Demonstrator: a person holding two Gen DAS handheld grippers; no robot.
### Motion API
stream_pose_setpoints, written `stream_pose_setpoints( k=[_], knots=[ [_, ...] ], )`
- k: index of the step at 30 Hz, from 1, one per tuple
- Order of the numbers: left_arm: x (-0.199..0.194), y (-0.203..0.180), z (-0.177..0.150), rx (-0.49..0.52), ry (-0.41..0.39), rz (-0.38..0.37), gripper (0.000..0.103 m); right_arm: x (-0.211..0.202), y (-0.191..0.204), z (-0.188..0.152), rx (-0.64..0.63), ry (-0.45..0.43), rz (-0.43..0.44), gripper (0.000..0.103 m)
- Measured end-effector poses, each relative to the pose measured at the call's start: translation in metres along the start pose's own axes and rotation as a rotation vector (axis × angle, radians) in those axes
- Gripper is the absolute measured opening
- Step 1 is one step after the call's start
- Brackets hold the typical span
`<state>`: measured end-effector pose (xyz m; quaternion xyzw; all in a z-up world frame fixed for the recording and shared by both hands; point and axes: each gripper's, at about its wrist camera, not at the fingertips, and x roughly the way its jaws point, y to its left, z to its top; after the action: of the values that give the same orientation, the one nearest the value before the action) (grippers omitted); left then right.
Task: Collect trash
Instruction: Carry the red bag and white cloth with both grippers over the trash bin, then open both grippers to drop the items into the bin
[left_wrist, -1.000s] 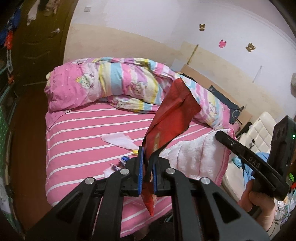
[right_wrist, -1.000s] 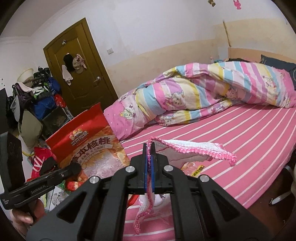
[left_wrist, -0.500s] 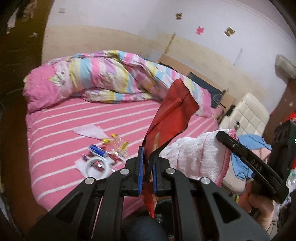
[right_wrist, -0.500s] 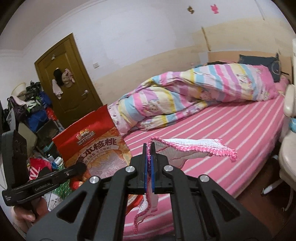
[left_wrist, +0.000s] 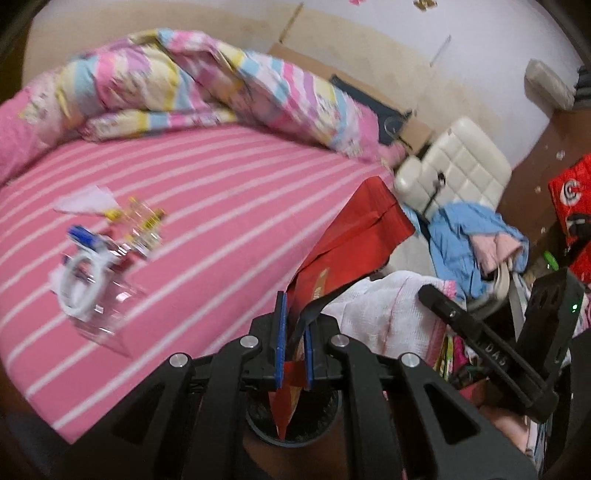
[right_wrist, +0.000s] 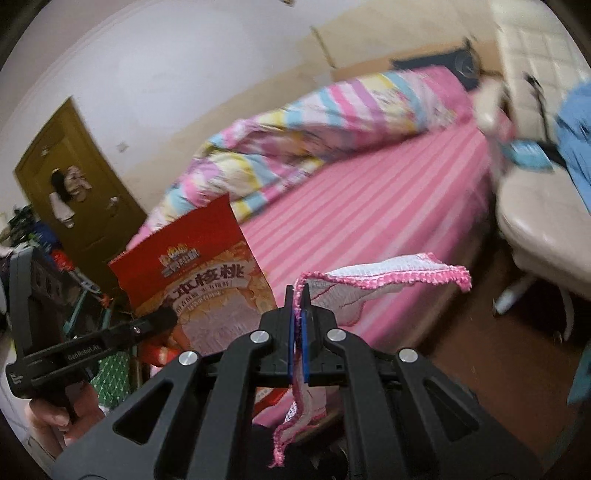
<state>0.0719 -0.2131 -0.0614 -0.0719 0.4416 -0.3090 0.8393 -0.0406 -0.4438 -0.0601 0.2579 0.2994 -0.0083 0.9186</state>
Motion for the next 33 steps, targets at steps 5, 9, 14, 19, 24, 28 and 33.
stream_pose_setpoints(
  k=[5, 9, 14, 19, 24, 28, 33],
  knots=[
    [0.051, -0.009, -0.021, 0.012, 0.098, -0.022, 0.008, 0.013, -0.053, -0.035, 0.080, 0.068, -0.077, 0.003],
    [0.097, -0.008, -0.042, -0.006, 0.199, -0.048, 0.008, 0.031, -0.091, -0.061, 0.132, 0.137, -0.128, 0.003],
    [0.150, -0.004, -0.068, -0.032, 0.317, -0.054, 0.008, 0.053, -0.126, -0.095, 0.179, 0.221, -0.176, 0.003],
    [0.203, 0.002, -0.098, -0.057, 0.438, -0.054, 0.008, 0.081, -0.155, -0.124, 0.217, 0.308, -0.221, 0.003],
    [0.252, 0.003, -0.129, -0.068, 0.570, -0.032, 0.008, 0.105, -0.174, -0.146, 0.244, 0.384, -0.258, 0.004],
    [0.281, 0.007, -0.147, -0.081, 0.669, 0.002, 0.013, 0.123, -0.184, -0.164, 0.251, 0.447, -0.284, 0.005],
    [0.311, 0.007, -0.162, -0.053, 0.759, 0.068, 0.021, 0.139, -0.200, -0.187, 0.272, 0.518, -0.315, 0.007]
  ],
)
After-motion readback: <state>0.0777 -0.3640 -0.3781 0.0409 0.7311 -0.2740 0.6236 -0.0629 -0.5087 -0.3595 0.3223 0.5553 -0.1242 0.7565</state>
